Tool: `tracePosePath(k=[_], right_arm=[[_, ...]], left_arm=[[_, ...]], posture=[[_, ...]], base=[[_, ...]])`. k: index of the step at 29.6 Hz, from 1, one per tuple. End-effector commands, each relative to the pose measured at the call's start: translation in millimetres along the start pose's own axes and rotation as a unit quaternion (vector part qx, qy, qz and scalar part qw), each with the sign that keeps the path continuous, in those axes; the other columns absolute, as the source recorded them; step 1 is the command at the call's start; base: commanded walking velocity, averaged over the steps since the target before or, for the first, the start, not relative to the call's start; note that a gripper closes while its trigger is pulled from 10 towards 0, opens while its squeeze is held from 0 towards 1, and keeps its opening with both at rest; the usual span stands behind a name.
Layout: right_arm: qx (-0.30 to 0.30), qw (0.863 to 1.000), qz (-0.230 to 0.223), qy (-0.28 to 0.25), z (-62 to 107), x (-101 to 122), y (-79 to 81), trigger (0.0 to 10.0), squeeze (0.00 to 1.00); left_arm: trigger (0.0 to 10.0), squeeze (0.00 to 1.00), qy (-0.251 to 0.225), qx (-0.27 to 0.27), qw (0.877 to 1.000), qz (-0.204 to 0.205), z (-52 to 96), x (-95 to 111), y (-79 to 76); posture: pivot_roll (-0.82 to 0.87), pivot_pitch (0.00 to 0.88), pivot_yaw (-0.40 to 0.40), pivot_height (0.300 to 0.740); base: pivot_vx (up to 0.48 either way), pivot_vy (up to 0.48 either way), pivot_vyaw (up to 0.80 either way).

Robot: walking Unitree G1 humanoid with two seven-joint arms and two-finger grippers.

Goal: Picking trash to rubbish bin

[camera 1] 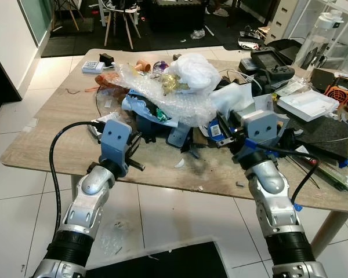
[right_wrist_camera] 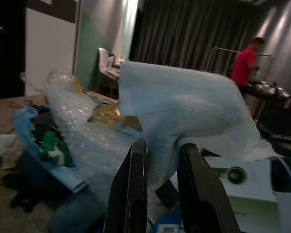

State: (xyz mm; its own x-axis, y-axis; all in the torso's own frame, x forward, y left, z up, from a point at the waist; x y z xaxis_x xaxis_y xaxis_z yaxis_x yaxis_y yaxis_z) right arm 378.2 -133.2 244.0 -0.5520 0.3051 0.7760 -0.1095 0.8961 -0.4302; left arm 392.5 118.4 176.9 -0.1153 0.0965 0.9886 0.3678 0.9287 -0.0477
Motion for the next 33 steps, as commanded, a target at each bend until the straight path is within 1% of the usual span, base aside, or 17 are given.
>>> tracePosePath(k=[1,4,5,6,7,8,9,11,13,14,16,18,21,22,26,33], right_arm=[[0.023,1.0,-0.011,0.006,2.6,-3,11.1,0.0,0.0],[0.028,0.999,-0.014,0.011,4.4,-4,15.0,0.0,0.0],[0.02,0.999,-0.027,0.033,7.3,-12,15.8,0.0,0.0],[0.02,0.999,-0.027,0.033,7.3,-12,15.8,0.0,0.0],[0.01,0.998,-0.029,0.062,10.8,-22,14.6,8.1,0.0],[0.01,0.998,-0.029,0.062,10.8,-22,14.6,8.1,0.0],[0.008,0.996,-0.011,0.086,13.5,-32,14.0,10.0,0.0],[0.013,0.994,-0.011,0.104,15.2,-38,16.6,10.0,0.0],[0.018,0.994,-0.011,0.109,15.5,-40,18.2,10.0,0.0],[0.03,0.993,-0.012,0.114,16.4,-42,23.3,10.0,0.0],[0.031,0.993,-0.023,0.11,17.6,-42,26.5,10.0,0.0],[0.032,0.991,-0.041,0.121,20.2,-46,31.2,10.0,0.0],[0.048,0.989,-0.041,0.133,26.4,-51,43.1,10.0,0.0],[0.049,0.989,-0.041,0.134,27.0,-52,44.2,10.0,0.0],[0.049,0.989,-0.036,0.133,27.0,-51,44.5,10.0,0.0],[0.043,0.99,-0.028,0.129,27.3,-50,39.8,10.0,0.0]], left_arm=[[10.0,0.0,0.007,0.013,1.0,0.006,0.0,-5,2.7],[10.0,0.0,0.006,0.029,1.0,0.003,0.0,-5,7.6],[10.0,0.0,0.001,0.053,0.999,0.005,1.6,-5,15.8],[10.0,0.0,0.001,0.053,0.999,0.005,1.6,-5,15.8],[10.0,0.0,-0.004,0.066,0.998,0.017,3.3,-5,19.8],[10.0,0.0,-0.004,0.066,0.998,0.017,3.3,-5,19.8],[10.0,0.0,-0.008,0.072,0.997,0.025,4.5,-4,21.0],[10.0,0.0,-0.015,0.078,0.996,0.039,5.6,-2,22.2],[10.0,0.0,-0.02,0.082,0.996,0.042,6.3,-1,23.1],[10.0,0.0,-0.024,0.084,0.995,0.038,7.0,0,22.2],[10.0,0.0,-0.023,0.082,0.996,0.036,7.7,-1,20.3],[10.0,0.0,-0.022,0.081,0.996,0.036,8.5,-2,19.1],[10.0,0.0,-0.022,0.082,0.996,0.035,9.3,-3,18.0],[10.0,0.0,-0.022,0.082,0.996,0.036,9.5,-3,18.0],[10.0,0.0,-0.023,0.081,0.996,0.035,10.3,-3,17.8],[10.0,0.0,-0.02,0.077,0.996,0.036,11.0,-5,13.7]], posture=[[-0.09,0.107,0.017,0.74],[-0.09,0.106,0.017,0.74],[-0.1,0.102,0.02,0.74],[-0.1,0.102,0.02,0.74],[-0.1,0.099,0.017,0.74],[-0.1,0.099,0.017,0.74],[-0.1,0.095,0.01,0.74],[-0.1,0.094,0.006,0.74],[-0.1,0.092,0.005,0.74],[-0.1,0.087,-0.003,0.74],[-0.1,0.086,-0.005,0.74],[-0.1,0.083,-0.007,0.74],[-0.1,0.076,-0.013,0.74],[-0.1,0.075,-0.014,0.74],[-0.1,0.076,-0.01,0.74],[-0.1,0.071,-0.009,0.74]], base=[[0.0,0.0,0.0],[0.0,0.0,0.0],[0.0,0.0,0.0],[0.0,0.0,0.0],[0.0,0.0,0.0],[0.0,0.0,0.0],[0.0,0.0,0.0],[0.0,0.0,0.0],[0.0,0.0,0.0],[0.0,0.0,0.0],[0.0,0.0,0.0],[0.0,0.0,-0.46],[0.0,0.0,-0.68],[0.0,0.0,-0.8],[0.0,0.0,-0.8],[0.0,0.0,-0.8]])
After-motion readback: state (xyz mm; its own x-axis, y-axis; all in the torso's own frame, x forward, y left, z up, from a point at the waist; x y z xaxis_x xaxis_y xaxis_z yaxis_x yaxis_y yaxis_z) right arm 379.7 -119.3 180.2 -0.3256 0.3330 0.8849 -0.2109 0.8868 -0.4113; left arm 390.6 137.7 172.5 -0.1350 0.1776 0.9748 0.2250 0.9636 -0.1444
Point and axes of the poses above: a point about 5 cm out from each wrist's last joint towards the gripper, its own z axis pointing back from the gripper into the wrist, its own x axis along the axis of the wrist's last joint, y = z × x, the point moved 6 cm from there along -z, pointing out of the wrist towards the gripper, and after that the axes turned 13 degrees about z, right-handed, at the moved point
